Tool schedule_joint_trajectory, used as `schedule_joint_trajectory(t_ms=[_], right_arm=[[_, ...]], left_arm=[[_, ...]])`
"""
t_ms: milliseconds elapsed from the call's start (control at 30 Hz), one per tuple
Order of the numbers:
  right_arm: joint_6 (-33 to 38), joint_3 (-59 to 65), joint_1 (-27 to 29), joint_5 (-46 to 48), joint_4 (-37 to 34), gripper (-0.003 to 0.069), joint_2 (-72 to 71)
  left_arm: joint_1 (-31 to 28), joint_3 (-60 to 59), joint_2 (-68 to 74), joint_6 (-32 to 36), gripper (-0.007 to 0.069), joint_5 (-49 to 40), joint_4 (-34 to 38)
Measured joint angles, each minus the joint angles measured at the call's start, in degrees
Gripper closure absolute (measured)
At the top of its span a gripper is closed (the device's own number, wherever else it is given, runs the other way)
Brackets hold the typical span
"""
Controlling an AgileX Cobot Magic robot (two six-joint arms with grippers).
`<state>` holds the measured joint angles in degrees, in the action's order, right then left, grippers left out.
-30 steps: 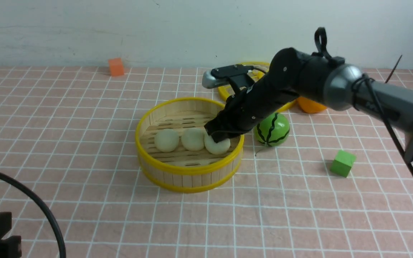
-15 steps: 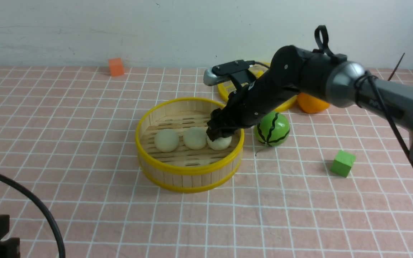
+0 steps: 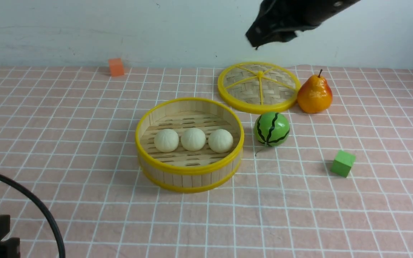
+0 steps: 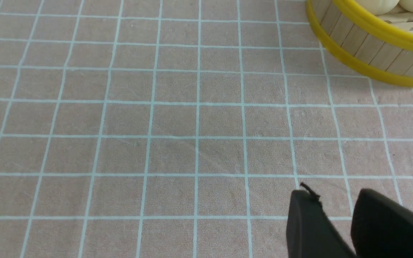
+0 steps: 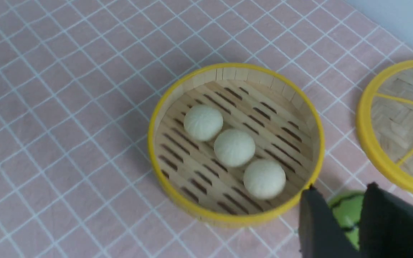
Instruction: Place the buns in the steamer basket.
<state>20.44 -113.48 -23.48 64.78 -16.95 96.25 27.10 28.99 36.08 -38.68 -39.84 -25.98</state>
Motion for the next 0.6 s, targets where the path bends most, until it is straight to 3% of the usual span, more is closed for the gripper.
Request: schedule_joint_trajectory(t_ms=[33,133,233,367,467,600], right_arm=[[-1.09,0.15,0.0,3.33,2.4,0.0607,-3.96],[-7.16,3.48,0.0,6.18,10.14,0.067,-11.94],[-13.19,9.92,0.0,6.7,18.08,0.0669,-19.31],[-21.48,30.39,0.0,5.38,29.15,0.0661,-35.76],[-26.93,46.86,0.0,-3.58,31.27,0.0661,-47.85],[-30.23,69.68,0.0,-22.71,30.1,0.0659,-61.48]], left_arm=[[0.0,0.0,0.0,0.0,0.0435,0.0,0.0],[0.0,0.0,0.0,0.0,0.0432,0.0,0.0],[0.0,0.0,0.0,0.0,0.0431,0.0,0.0],[0.0,0.0,0.0,0.0,0.0428,0.0,0.0],[0.0,0.0,0.0,0.0,0.0428,0.0,0.0],[0.0,0.0,0.0,0.0,0.0425,0.0,0.0]])
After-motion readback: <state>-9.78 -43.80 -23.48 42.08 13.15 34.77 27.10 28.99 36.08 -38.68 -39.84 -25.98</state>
